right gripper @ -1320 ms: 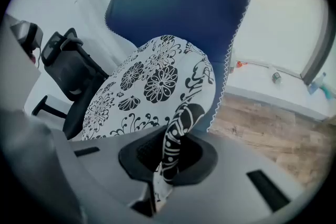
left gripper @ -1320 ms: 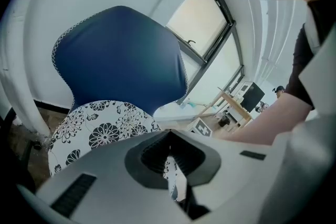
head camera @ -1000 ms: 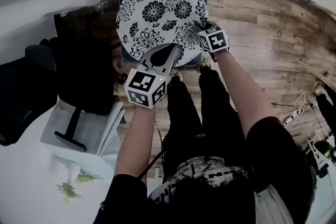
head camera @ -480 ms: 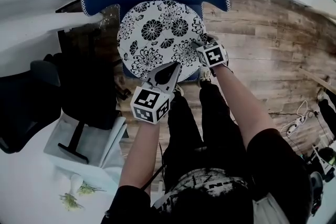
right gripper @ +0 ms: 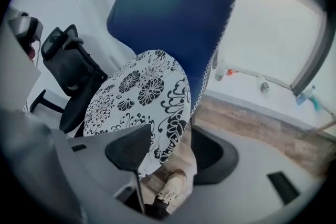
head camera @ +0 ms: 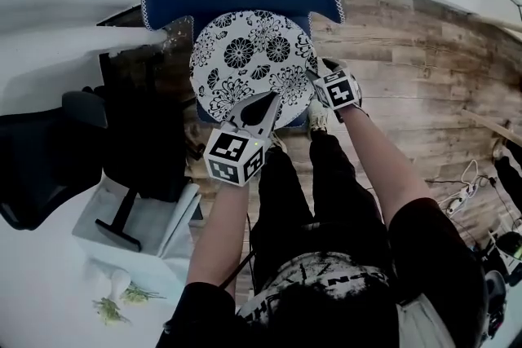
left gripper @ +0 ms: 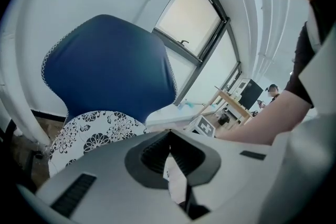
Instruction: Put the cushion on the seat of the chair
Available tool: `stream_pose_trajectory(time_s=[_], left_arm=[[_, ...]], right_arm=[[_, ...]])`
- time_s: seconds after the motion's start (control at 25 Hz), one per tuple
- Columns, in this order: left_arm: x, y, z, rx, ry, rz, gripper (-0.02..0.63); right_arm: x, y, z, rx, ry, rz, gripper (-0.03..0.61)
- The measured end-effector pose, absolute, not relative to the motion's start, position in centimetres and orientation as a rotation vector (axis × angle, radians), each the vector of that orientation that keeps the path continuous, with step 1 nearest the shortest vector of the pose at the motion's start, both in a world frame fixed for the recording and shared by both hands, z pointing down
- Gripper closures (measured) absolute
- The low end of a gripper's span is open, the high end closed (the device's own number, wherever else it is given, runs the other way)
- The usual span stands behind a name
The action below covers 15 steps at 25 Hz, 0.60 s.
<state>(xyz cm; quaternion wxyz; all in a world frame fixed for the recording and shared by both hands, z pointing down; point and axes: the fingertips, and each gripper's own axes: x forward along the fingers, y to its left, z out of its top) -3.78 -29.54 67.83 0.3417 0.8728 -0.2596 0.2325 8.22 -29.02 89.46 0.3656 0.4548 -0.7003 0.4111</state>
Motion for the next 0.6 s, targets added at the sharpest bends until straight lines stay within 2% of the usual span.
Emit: stream_pose_trajectory(time_s=[0.24,0.52,0.6], left_arm=[[-3.9,-32.0,63.9,2.333,-0.720,0.576,0.598],[-2.4,-33.1,58.4,2.400,-0.719,0.518,0.598],[-2.4,-33.0,56.7,2.418,-0.723,0.503,0.598]], right_arm=[[8.1,-31.2,83.2,1.207,-1.916,0.997,0.341],[5.8,-34.3,71.6,1.216,-2.180,0.892,0.544],[5.1,-34.5,68.0,1.217,-2.263,0.861,0.556]])
